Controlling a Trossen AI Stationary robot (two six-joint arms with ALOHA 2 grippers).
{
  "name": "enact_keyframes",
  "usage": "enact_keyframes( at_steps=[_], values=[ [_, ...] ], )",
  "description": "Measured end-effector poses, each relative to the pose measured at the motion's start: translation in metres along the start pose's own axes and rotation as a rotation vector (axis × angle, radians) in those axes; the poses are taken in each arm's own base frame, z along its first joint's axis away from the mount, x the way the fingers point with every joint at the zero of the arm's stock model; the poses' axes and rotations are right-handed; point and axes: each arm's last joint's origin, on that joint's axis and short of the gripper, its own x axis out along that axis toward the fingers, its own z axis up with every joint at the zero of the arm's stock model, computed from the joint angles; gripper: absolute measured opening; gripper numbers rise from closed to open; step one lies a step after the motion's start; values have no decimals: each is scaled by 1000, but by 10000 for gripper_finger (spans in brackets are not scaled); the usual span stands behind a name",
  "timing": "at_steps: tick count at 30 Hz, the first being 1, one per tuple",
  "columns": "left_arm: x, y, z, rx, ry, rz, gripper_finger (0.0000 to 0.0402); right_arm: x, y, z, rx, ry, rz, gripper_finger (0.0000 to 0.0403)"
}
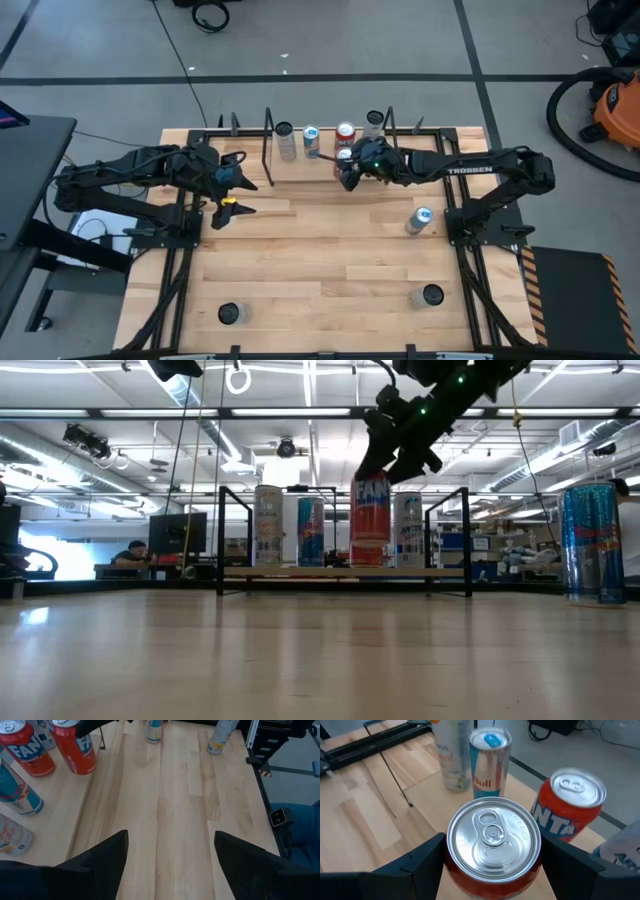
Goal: Place canned beverage on shelf
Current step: Put the red soda can on the shelf aligned with the other red soda can
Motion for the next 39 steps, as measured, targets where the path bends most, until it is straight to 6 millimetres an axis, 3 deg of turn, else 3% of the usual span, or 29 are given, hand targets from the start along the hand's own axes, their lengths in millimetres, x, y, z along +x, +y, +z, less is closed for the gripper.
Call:
enact_keyframes(
  at_steps=[13, 39],
  values=[
    [0, 0, 0, -2, -1, 0, 298, 12, -19, -9, 47, 38, 9, 297],
    [0, 0, 0, -1, -1, 0, 298, 23, -31, -22, 7, 8, 22, 304]
  ],
)
